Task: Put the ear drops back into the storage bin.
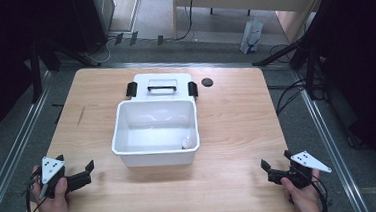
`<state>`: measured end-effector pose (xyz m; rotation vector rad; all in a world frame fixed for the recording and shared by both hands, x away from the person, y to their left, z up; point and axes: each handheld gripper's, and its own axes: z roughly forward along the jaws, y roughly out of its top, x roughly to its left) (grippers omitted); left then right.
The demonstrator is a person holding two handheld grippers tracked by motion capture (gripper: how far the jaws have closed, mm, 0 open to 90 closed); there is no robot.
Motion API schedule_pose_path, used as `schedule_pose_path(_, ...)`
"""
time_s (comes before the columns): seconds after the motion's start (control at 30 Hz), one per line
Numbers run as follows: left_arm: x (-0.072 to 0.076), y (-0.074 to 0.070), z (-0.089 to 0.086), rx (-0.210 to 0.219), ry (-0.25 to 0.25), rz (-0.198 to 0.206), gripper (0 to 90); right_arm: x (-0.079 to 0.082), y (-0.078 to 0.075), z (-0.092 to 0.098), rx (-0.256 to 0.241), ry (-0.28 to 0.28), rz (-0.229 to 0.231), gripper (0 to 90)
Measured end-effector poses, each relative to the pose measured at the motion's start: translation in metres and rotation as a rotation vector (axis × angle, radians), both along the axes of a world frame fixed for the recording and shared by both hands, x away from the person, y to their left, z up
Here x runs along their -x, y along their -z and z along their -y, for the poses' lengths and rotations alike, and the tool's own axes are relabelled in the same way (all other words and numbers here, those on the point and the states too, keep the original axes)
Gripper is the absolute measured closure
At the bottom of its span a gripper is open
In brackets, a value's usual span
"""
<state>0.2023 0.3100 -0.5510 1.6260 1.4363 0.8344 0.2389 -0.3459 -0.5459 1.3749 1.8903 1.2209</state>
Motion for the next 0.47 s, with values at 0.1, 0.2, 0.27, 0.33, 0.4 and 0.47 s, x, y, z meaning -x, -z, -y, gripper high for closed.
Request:
schedule_pose_path(0.1,-0.0001,0.0,0.0001,-0.001,0.002,-0.001,0.1,-0.0012,0.0002,-0.0012,0.017,-0.002,-0.008,0.0)
schedule_pose_path(0.2,-0.0003,0.0,0.0004,-0.004,0.01,-0.003,0.1,-0.002,0.0003,-0.0016,0.02,0.004,-0.018,0.0)
schedule_pose_path(0.27,-0.0003,0.0,0.0008,-0.009,0.014,-0.004,0.1,-0.0028,0.0004,-0.0024,0.027,0.006,-0.028,0.0)
schedule_pose_path(0.33,-0.0005,0.0001,0.0013,-0.012,0.016,-0.003,0.1,-0.0034,0.0006,-0.0031,0.037,0.014,-0.03,0.0)
schedule_pose_path(0.4,-0.0006,0.0,0.0022,-0.018,0.017,-0.005,0.1,-0.0034,0.0006,-0.0039,0.045,0.022,-0.033,0.4)
schedule_pose_path(0.47,-0.0005,0.0,0.0023,-0.02,0.018,-0.006,0.1,-0.0035,0.0006,-0.0044,0.046,0.024,-0.04,0.4)
